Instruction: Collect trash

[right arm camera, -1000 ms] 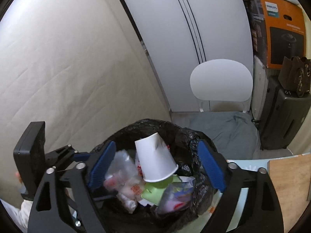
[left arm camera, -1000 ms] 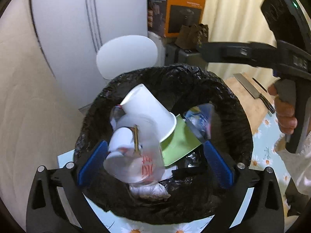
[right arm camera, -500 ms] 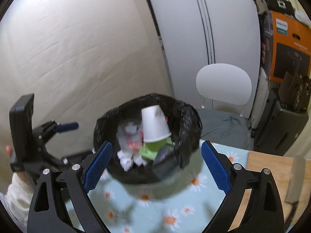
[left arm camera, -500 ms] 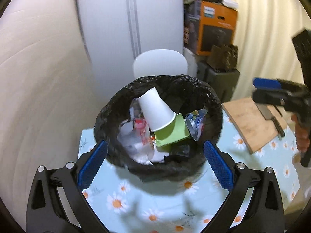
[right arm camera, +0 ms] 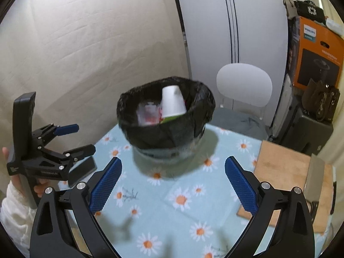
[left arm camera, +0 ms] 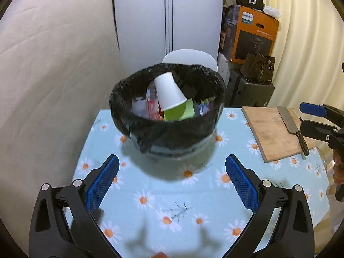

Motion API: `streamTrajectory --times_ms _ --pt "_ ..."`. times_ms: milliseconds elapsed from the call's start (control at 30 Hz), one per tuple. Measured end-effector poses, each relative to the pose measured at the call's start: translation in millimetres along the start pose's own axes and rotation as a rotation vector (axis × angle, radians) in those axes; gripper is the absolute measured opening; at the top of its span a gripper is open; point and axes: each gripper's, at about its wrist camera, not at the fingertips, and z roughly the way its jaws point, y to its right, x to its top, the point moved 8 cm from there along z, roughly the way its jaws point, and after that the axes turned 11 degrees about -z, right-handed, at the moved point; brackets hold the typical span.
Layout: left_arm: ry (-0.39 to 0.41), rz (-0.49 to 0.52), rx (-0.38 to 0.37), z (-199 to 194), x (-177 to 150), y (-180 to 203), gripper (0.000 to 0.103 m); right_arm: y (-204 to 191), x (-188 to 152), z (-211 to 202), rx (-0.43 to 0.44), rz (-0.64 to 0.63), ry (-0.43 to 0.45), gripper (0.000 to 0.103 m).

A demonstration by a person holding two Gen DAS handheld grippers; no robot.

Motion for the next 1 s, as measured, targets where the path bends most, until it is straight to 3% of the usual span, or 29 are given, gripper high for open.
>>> streamTrajectory --times_ms 300,1000 --pt "-0.051 -0.043 0.110 -2.2 -31.0 -17.2 0.097 -3.1 -24.8 -7.7 -0.039 -0.034 -0.041 0.095" --pt "-0.020 0.001 0.107 -20.5 -36.3 -14.0 0.097 -29.0 -25.3 -19.7 -0.042 -0.053 -0.021 0.095"
